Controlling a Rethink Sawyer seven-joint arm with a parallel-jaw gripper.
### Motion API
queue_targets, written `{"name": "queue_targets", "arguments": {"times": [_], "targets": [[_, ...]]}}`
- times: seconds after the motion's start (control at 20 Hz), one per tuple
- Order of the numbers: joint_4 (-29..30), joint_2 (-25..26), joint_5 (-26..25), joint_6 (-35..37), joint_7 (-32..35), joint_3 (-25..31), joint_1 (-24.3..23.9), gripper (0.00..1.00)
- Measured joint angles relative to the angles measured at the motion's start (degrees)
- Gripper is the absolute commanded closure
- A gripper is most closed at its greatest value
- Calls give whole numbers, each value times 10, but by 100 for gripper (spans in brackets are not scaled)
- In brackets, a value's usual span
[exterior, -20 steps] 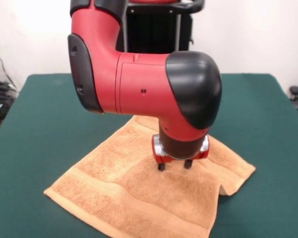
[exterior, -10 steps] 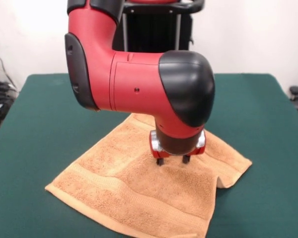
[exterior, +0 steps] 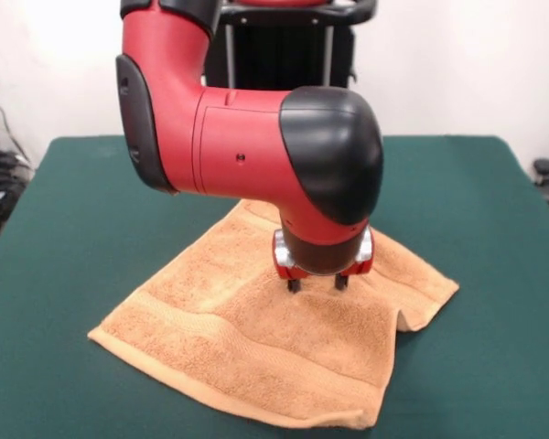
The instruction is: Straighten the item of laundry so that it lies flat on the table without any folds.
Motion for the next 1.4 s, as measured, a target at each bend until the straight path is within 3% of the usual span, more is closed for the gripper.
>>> {"name": "queue_targets", "arguments": {"times": [1.1,1.3,1.4], "targets": [[39,-4,38,-1,0,-19,1,0],[60,-14,39,-34,0,-19,1,0],[100,-36,39,-101,0,-19,2,0]]}}
